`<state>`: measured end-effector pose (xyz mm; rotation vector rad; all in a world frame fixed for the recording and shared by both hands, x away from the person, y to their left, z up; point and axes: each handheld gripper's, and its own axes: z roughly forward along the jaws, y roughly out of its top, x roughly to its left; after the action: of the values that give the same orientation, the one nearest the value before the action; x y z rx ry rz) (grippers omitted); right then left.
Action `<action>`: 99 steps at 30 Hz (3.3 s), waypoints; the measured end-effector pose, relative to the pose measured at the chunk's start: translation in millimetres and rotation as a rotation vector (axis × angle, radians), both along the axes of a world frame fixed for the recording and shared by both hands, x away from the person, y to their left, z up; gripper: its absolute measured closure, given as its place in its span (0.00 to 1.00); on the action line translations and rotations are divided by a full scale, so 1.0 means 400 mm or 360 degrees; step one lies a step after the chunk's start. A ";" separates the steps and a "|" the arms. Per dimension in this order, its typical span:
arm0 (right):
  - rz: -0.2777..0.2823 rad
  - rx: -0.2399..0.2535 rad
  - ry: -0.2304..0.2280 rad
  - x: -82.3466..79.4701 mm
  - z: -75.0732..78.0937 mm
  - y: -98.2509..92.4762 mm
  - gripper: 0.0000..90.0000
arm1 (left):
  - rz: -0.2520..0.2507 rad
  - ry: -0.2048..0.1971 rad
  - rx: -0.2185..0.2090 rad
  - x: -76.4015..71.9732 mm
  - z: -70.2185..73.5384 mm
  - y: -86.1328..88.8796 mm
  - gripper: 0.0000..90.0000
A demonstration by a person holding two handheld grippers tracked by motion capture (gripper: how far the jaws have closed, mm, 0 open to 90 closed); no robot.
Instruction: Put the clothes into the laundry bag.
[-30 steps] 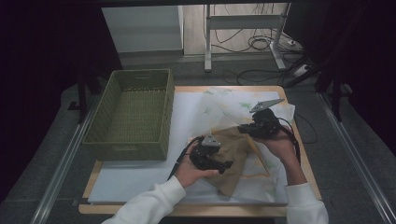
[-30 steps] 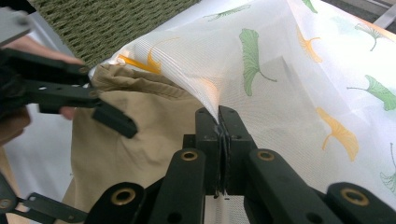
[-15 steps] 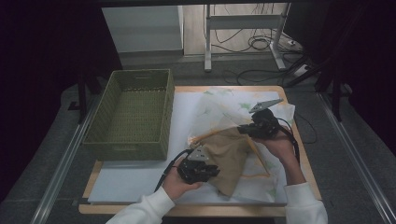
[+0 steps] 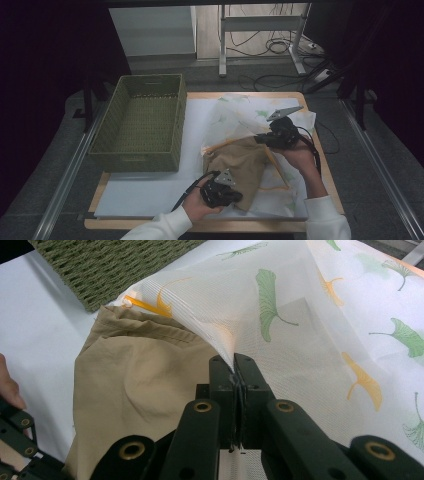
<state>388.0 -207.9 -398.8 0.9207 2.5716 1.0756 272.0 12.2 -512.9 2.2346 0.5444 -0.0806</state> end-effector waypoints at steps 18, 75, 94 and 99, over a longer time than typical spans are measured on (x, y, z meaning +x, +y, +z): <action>0.0005 -0.0008 0.0001 -0.001 -0.002 0.006 0.96 | -0.0098 -0.0010 0.0100 -0.002 -0.042 -0.061 1.00; 0.0033 -0.0005 -0.0003 -0.009 0.005 0.009 0.96 | 0.0285 -0.0143 0.0153 0.149 -0.028 -0.132 1.00; 0.0043 -0.0009 -0.0005 -0.011 0.006 0.014 0.96 | 0.0377 -0.0144 0.0135 0.180 -0.033 -0.144 1.00; 0.0042 -0.0012 -0.0002 -0.010 0.005 0.014 0.96 | 0.0406 -0.0142 0.0128 0.185 -0.034 -0.148 1.00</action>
<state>383.8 -202.1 -396.9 0.8870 2.5921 1.0722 346.1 -47.2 -526.5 2.2147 0.7899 0.1738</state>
